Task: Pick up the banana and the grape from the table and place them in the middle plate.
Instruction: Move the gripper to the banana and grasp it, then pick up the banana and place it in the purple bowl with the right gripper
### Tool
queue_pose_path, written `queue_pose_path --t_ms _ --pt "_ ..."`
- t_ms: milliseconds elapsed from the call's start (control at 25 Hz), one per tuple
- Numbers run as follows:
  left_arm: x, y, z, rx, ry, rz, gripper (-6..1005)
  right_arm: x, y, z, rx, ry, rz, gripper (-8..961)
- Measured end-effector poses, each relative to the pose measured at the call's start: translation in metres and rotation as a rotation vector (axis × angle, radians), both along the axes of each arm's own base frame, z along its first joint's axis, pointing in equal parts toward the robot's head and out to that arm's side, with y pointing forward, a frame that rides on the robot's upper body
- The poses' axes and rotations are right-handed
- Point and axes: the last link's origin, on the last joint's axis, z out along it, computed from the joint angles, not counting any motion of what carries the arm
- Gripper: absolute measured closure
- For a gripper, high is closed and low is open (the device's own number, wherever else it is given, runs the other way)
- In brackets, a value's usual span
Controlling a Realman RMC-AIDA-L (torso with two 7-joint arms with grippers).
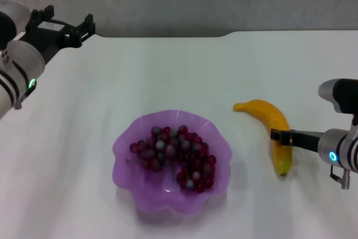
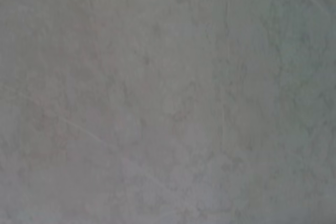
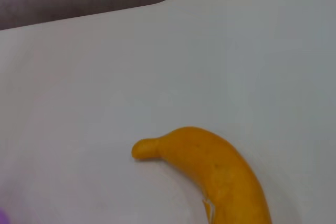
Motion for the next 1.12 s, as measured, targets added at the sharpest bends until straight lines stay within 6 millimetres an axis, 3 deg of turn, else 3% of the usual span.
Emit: queue_pose_path --t_ms 80,160,600,1120 --pt "0.000 0.000 0.000 0.000 0.000 -0.001 117 0.000 0.000 0.000 -0.003 -0.004 0.005 297" --pt "0.000 0.000 0.000 0.001 0.000 0.000 117 -0.002 0.000 -0.001 -0.006 -0.008 0.016 452" --pt "-0.003 -0.001 0.001 0.001 0.000 0.009 117 -0.015 0.003 0.001 0.001 -0.032 0.090 457" --pt "-0.007 -0.002 0.001 0.003 -0.001 0.018 118 -0.003 0.009 0.021 0.083 -0.105 0.129 462"
